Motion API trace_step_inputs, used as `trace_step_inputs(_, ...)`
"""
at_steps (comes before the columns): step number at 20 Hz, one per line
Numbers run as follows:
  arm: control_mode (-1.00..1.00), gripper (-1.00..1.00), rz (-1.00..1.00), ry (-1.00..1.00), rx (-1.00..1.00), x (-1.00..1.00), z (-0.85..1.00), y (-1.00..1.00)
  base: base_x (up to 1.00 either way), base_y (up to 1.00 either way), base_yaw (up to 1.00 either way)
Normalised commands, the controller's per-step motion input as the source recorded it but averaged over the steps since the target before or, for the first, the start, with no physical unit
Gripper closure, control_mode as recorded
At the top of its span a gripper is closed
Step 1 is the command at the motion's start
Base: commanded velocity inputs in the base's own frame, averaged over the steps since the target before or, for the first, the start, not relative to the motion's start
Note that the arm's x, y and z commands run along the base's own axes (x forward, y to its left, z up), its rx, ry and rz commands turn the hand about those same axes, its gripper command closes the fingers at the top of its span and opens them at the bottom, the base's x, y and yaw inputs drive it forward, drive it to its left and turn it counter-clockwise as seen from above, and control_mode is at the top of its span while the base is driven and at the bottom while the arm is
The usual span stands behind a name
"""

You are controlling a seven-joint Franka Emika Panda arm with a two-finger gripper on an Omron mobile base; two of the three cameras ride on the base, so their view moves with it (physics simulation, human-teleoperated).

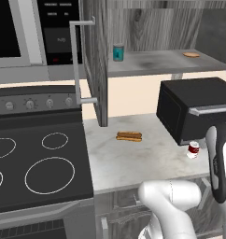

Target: Pick the cans from the counter and place them in their designated side in the cabinet.

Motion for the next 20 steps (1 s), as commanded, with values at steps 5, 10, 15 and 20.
trace_step_inputs(5, -1.00, -1.00, 0.00, 0.03, -0.01, 0.12, -0.05, -0.01, 0.00, 0.00, 0.00)
trace_step_inputs(10, -1.00, -1.00, 0.00, 0.06, 0.00, 0.07, -0.02, -0.06, 0.00, 0.00, 0.00)
trace_step_inputs(15, -1.00, -1.00, 0.00, 0.01, 0.00, 0.01, -0.03, -0.06, 0.00, 0.00, 0.00)
trace_step_inputs(20, -1.00, -1.00, 0.00, 0.00, 0.00, 0.06, -0.10, -0.03, 0.00, 0.00, 0.00)
